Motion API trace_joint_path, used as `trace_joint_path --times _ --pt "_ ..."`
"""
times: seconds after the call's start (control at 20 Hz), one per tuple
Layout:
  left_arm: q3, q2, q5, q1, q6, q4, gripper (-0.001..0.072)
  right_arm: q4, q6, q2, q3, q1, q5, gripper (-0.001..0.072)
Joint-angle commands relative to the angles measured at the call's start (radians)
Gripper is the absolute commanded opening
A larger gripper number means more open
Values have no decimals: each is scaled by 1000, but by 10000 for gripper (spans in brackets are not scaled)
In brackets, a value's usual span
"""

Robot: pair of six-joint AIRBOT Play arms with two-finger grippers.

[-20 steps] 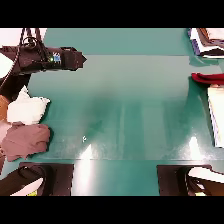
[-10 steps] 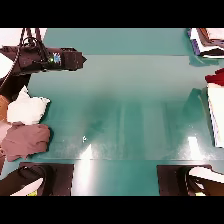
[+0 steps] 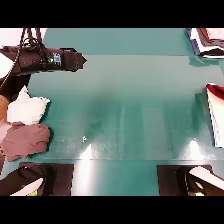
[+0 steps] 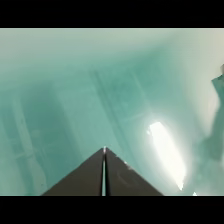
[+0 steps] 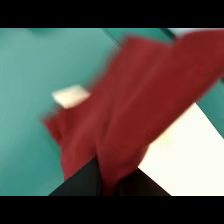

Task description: Fold the shirts.

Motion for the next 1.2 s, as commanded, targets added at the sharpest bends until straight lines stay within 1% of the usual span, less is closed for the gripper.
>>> trace_joint_path --times 0.0,0.05,0.1,0.15,0.2,0.3,0.45,0.6,0.65,0.75,0.85,0.9,0.95,1.05,1.1,1.15 --pt "0 -1 -9 0 28 0 27 -192 8 93 -171 -71 64 25" --pt "0 -1 -9 0 27 0 26 -206 8 118 -211 -98 72 137" --pt "0 -1 -10 0 27 0 26 -205 8 139 -246 -124 74 341" --pt "0 -1 -10 0 28 0 26 -205 8 159 -278 -151 74 487" --pt "0 -1 -10 0 28 0 27 -202 8 176 -301 -171 75 524" --pt "0 -1 -13 0 27 0 27 -183 8 202 -317 -177 78 524" --pt "0 0 -15 0 27 -1 27 -56 8 211 -274 -86 43 524" --pt "0 0 -37 0 26 -1 27 100 8 211 -213 119 11 523" --pt "0 0 -63 0 26 -1 27 120 8 211 -197 212 2 523" --pt "0 0 -66 0 26 -1 27 116 8 211 -175 399 -28 523" --pt "0 0 -61 0 26 -1 27 112 8 211 -166 571 -72 520" --pt "0 0 -51 0 26 -2 27 110 8 212 -166 648 -99 501" --pt "0 0 -38 0 26 -2 26 109 8 212 -167 722 -119 410" --pt "0 0 -21 0 26 -2 27 108 7 212 -167 838 -148 202" --pt "0 0 -17 0 26 -2 27 109 7 212 -167 882 -158 67" --pt "0 0 -14 0 26 -2 27 109 3 212 -167 918 -161 19"
